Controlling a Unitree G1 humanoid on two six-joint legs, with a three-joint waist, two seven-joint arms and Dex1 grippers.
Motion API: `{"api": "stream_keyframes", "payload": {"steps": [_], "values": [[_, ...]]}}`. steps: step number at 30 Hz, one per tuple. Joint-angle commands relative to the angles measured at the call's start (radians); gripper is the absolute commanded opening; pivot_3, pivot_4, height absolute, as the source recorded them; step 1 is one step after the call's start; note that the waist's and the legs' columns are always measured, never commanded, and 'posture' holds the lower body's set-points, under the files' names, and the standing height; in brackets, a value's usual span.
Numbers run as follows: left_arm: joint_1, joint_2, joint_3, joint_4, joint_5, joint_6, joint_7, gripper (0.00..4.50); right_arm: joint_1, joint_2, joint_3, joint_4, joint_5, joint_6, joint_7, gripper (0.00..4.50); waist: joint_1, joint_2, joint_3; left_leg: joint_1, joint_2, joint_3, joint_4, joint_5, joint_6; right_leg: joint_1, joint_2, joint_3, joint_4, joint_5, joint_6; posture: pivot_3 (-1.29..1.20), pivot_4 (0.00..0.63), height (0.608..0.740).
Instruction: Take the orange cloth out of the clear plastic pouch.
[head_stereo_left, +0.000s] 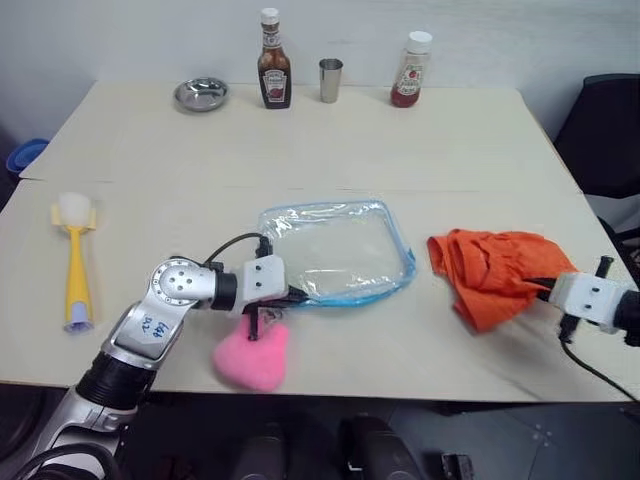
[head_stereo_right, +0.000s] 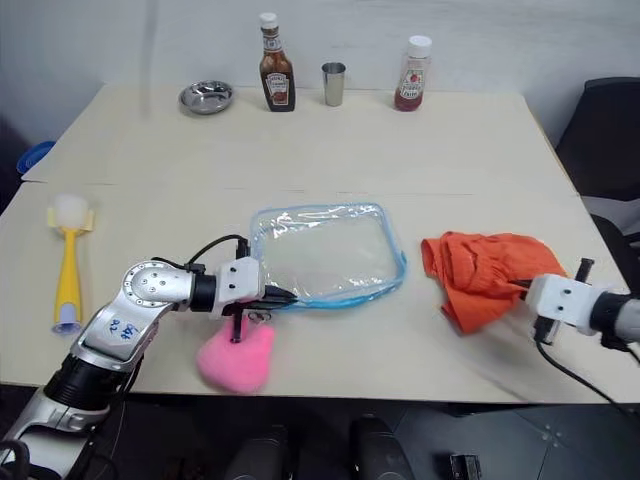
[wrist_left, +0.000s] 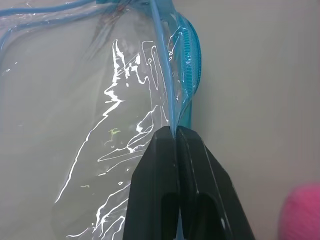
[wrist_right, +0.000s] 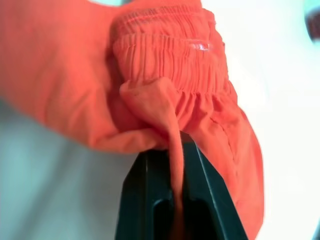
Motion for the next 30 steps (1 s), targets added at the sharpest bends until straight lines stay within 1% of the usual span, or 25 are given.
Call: {"api": "stream_keyframes", "payload": {"steps": [1, 4, 6, 7, 9, 12, 13, 15, 16, 17, 18, 19, 20, 22, 24, 26, 27, 28, 30], "values": [[0.003, 0.011, 0.024, -0.037, -0.023, 0.004, -0.014, 0.00, 0.010, 0.053, -0.038, -0.133, 0.026, 0.166, -0.090, 0.02, 0.001, 0.000, 0.000, 0.000, 0.000, 0.000, 0.000, 0.000, 0.000, -0.001, 0.000, 0.000, 0.000, 0.000, 0.000, 0.00, 0.150, 0.740], [0.006, 0.015, 0.034, -0.036, -0.020, 0.018, -0.007, 0.00, 0.041, 0.093, -0.029, -0.220, 0.008, 0.250, -0.127, 0.02, 0.001, 0.000, 0.000, -0.001, 0.000, 0.000, 0.000, 0.000, 0.000, -0.001, 0.000, 0.000, 0.000, 0.000, 0.000, 0.00, 0.150, 0.740], [0.007, 0.018, 0.044, -0.026, -0.022, 0.030, -0.004, 0.00, 0.051, 0.100, -0.034, -0.247, 0.010, 0.300, -0.133, 0.52, 0.002, 0.000, 0.000, -0.001, 0.000, 0.000, 0.000, 0.000, 0.000, -0.001, 0.000, 0.000, 0.000, 0.000, 0.000, 0.00, 0.150, 0.740], [0.007, 0.017, 0.055, -0.019, -0.024, 0.041, 0.006, 0.23, 0.057, 0.098, -0.041, -0.264, 0.022, 0.330, -0.127, 0.68, 0.003, 0.000, 0.000, -0.001, 0.000, 0.000, 0.000, 0.000, 0.000, -0.001, 0.000, 0.000, 0.000, 0.000, 0.000, 0.00, 0.150, 0.740], [0.006, 0.013, 0.089, -0.015, -0.069, 0.083, -0.002, 0.66, 0.069, 0.088, -0.065, -0.304, 0.058, 0.384, -0.104, 1.30, 0.005, 0.000, 0.000, -0.001, 0.000, 0.000, 0.000, -0.001, 0.001, -0.002, 0.000, 0.000, 0.000, 0.000, 0.000, 0.00, 0.150, 0.740], [0.031, 0.038, 0.182, -0.081, -0.240, 0.226, -0.058, 1.53, 0.108, 0.051, -0.126, -0.375, 0.135, 0.463, -0.030, 2.28, 0.006, 0.000, 0.000, -0.002, 0.000, 0.000, 0.000, -0.001, 0.002, -0.002, 0.000, 0.000, 0.000, 0.000, 0.000, 0.00, 0.150, 0.740], [0.037, 0.042, 0.228, -0.098, -0.296, 0.282, -0.049, 1.77, 0.124, 0.036, -0.162, -0.401, 0.184, 0.508, 0.007, 2.56, 0.006, 0.001, 0.000, -0.002, 0.000, 0.000, 0.000, -0.001, 0.002, -0.002, 0.000, 0.000, 0.000, 0.000, 0.000, 0.00, 0.150, 0.740], [0.035, 0.052, 0.332, -0.101, -0.399, 0.393, -0.010, 2.43, 0.160, -0.001, -0.252, -0.447, 0.299, 0.611, 0.097, 3.29, 0.008, 0.001, 0.000, -0.002, 0.000, 0.000, 0.000, -0.001, 0.002, -0.002, 0.000, 0.000, 0.000, 0.000, 0.000, 0.00, 0.150, 0.740], [0.037, 0.066, 0.379, -0.098, -0.432, 0.431, 0.004, 2.70, 0.179, -0.022, -0.300, -0.458, 0.345, 0.653, 0.143, 3.56, 0.009, 0.001, 0.000, -0.003, 0.000, -0.001, 0.000, -0.002, 0.003, -0.002, 0.000, 0.000, 0.000, 0.000, 0.000, 0.00, 0.150, 0.740], [0.041, 0.091, 0.428, -0.091, -0.466, 0.473, 0.008, 3.02, 0.199, -0.047, -0.354, -0.459, 0.392, 0.704, 0.192, 3.96, 0.008, 0.001, 0.000, -0.002, 0.000, -0.001, 0.000, -0.002, 0.003, -0.002, 0.000, 0.000, 0.000, 0.000, 0.000, 0.00, 0.150, 0.740], [0.047, 0.116, 0.464, -0.084, -0.495, 0.509, 0.004, 3.39, 0.215, -0.067, -0.394, -0.455, 0.422, 0.742, 0.229, 4.24, 0.008, 0.001, 0.000, -0.001, 0.000, -0.001, 0.000, -0.002, 0.004, -0.001, 0.000, -0.001, 0.000, 0.000, 0.000, 0.00, 0.150, 0.740], [0.058, 0.146, 0.502, -0.071, -0.511, 0.521, -0.012, 3.54, 0.232, -0.087, -0.435, -0.435, 0.436, 0.756, 0.270, 4.24, 0.008, 0.001, 0.000, -0.001, 0.000, -0.001, 0.000, -0.003, 0.004, -0.001, 0.000, -0.001, 0.000, 0.000, 0.000, 0.00, 0.150, 0.740], [0.070, 0.196, 0.547, -0.041, -0.515, 0.533, -0.037, 3.54, 0.255, -0.122, -0.485, -0.384, 0.442, 0.784, 0.323, 4.24, 0.007, 0.001, 0.000, -0.001, 0.000, -0.001, 0.000, -0.003, 0.005, -0.001, 0.000, -0.001, 0.000, 0.000, 0.000, 0.00, 0.150, 0.740], [0.095, 0.265, 0.600, 0.010, -0.511, 0.521, -0.075, 3.54, 0.288, -0.168, -0.547, -0.309, 0.445, 0.811, 0.396, 4.24, 0.006, 0.001, 0.000, -0.001, 0.000, -0.001, -0.001, -0.003, 0.005, -0.001, 0.000, -0.001, -0.001, 0.000, 0.000, 0.00, 0.150, 0.740], [0.137, 0.347, 0.628, 0.115, -0.455, 0.452, -0.132, 3.54, 0.330, -0.216, -0.598, -0.216, 0.437, 0.824, 0.494, 4.24, 0.006, 0.001, 0.000, -0.001, 0.000, -0.001, -0.002, -0.003, 0.006, -0.001, 0.000, -0.001, -0.002, 0.000, 0.000, 0.00, 0.150, 0.740], [0.172, 0.411, 0.633, 0.197, -0.413, 0.394, -0.183, 3.54, 0.359, -0.248, -0.619, -0.142, 0.412, 0.803, 0.558, 4.24, 0.005, 0.001, 0.000, 0.000, 0.000, -0.001, -0.003, -0.003, 0.006, 0.000, 0.000, -0.001, -0.003, 0.000, 0.000, 0.00, 0.150, 0.740], [0.185, 0.431, 0.631, 0.222, -0.402, 0.371, -0.203, 3.54, 0.364, -0.257, -0.621, -0.117, 0.399, 0.784, 0.574, 4.24, 0.004, 0.001, 0.000, 0.000, 0.000, -0.001, -0.003, -0.003, 0.006, 0.000, 0.000, -0.001, -0.004, 0.000, 0.000, 0.00, 0.150, 0.740], [0.217, 0.457, 0.615, 0.260, -0.355, 0.302, -0.224, 3.54, 0.349, -0.264, -0.613, -0.076, 0.383, 0.756, 0.569, 4.24, 0.002, 0.001, 0.000, 0.001, 0.000, -0.001, -0.003, -0.003, 0.006, 0.000, 0.000, -0.001, -0.004, 0.000, 0.000, 0.00, 0.150, 0.740], [0.240, 0.478, 0.596, 0.309, -0.301, 0.215, -0.245, 3.54, 0.301, -0.268, -0.597, -0.023, 0.376, 0.746, 0.548, 4.24, -0.001, 0.001, 0.000, 0.000, 0.000, -0.001, -0.004, -0.004, 0.006, 0.000, -0.001, -0.001, -0.005, 0.000, 0.000, 0.00, 0.150, 0.740]]}}
